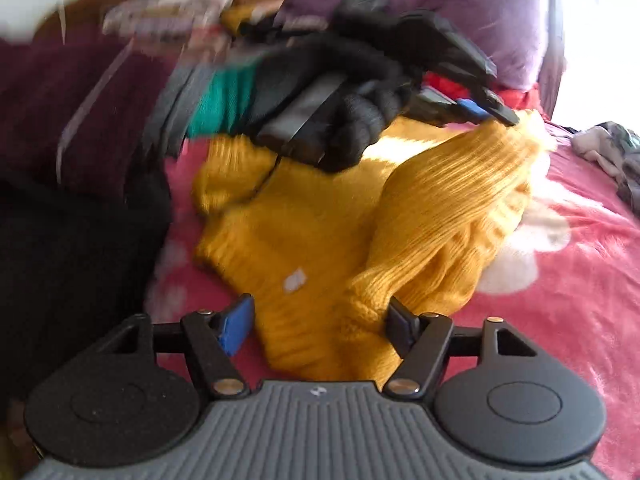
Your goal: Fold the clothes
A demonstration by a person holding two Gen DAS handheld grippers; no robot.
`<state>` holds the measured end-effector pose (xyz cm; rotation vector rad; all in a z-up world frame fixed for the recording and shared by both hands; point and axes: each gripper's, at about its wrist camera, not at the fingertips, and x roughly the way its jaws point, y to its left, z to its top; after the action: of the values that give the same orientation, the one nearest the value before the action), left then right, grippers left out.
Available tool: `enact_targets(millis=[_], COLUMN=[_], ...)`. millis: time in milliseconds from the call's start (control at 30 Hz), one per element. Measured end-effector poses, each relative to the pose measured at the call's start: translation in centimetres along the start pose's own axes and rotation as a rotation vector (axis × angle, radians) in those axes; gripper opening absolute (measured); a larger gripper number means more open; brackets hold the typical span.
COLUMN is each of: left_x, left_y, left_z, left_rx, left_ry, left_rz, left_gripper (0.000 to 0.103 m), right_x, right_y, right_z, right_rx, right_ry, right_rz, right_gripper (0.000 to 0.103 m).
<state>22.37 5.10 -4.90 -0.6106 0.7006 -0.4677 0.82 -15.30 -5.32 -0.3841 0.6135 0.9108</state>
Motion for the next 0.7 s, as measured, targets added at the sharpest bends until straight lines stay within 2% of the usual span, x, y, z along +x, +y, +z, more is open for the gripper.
enact_targets(millis=[33, 300, 433, 533, 600, 700], left_x=[0.5, -0.5, -0.6, -0.8, -1.0, -1.0], left_y=[0.0, 0.2, -1.1, -2.5, -3.1, -3.8], left_z=[-0.3, -0.5, -0.3, -0.4, -0.5, -0.7], left_rx=[0.016, 0.022, 0.097, 0.213, 0.246, 0.288], left_ry=[0.024, 0.008, 0.0, -0.04, -0.059, -0.081], left_rz=[0.04, 0.042, 0.088, 0.155, 0.151, 0.139], left_gripper=[0.009, 0.009, 0.01, 0.01, 0.01, 0.01], right_x=[0.3, -3.1, -4.0, -3.1, -2.4, -0.7], right_y=[0.3, -1.9, -2.1, -1.5, -1.2, -1.1], right_z=[-0.1, -0.3, 0.1, 1.0, 1.6, 2.2], right_rx=[-0.022, 0.097, 0.111, 0.083, 0.065, 0.071], right_ry=[0.017, -0.048, -0.166, -0.234, -0.274, -0.237], right_rz=[-0.005, 0.007, -0.06, -0.098, -0.121, -0.128], right_gripper=[0.075, 0.072, 0.069, 0.065, 0.057, 0.056])
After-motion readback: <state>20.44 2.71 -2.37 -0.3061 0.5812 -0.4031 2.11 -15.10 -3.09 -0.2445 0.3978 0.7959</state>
